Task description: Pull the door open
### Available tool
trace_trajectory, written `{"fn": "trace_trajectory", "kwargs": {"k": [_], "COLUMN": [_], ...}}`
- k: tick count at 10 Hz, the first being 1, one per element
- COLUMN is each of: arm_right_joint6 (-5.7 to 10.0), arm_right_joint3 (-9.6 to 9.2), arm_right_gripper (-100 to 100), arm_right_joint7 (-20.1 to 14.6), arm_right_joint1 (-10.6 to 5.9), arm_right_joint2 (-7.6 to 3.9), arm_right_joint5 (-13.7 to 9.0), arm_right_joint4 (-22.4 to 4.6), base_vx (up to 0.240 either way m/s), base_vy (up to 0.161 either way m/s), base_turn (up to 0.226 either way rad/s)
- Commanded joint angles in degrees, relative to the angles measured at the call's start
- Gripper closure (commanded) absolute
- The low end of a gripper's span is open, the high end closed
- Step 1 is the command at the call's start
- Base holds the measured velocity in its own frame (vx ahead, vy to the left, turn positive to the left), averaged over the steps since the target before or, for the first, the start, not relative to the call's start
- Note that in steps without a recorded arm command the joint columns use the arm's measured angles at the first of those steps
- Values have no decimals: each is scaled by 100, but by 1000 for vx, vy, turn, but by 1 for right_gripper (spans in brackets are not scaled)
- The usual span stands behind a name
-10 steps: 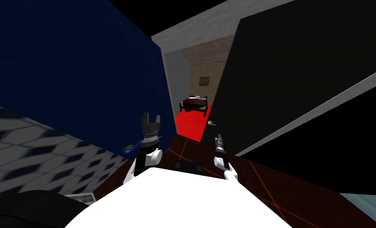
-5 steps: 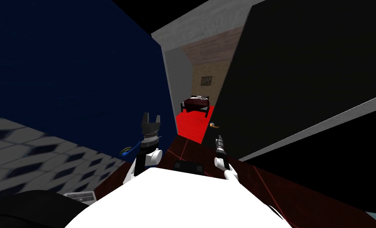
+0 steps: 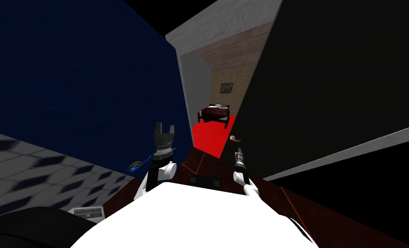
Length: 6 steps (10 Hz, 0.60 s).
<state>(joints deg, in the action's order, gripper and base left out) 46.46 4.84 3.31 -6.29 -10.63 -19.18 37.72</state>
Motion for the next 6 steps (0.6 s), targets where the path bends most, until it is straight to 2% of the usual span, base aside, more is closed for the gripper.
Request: {"fn": "trace_trajectory", "kwargs": {"k": [1,3,4,6], "arm_right_joint6": [25,68,106,186], "arm_right_joint3": [16,40,26,60], "arm_right_gripper": [-100,-100,-100,-100], "arm_right_joint7": [7,9,-13,-195], "arm_right_joint1": [-67,-171,-174,-63], "arm_right_joint2": [-5,-22,-24,-205], "arm_right_joint5": [-31,-84,-64,-116], "arm_right_joint4": [-160,-429,-438,-508], "base_vx": [85,85,45,149], "base_vy": [-16,-18,-8,-3], "base_turn": [59,71,19,122]}}
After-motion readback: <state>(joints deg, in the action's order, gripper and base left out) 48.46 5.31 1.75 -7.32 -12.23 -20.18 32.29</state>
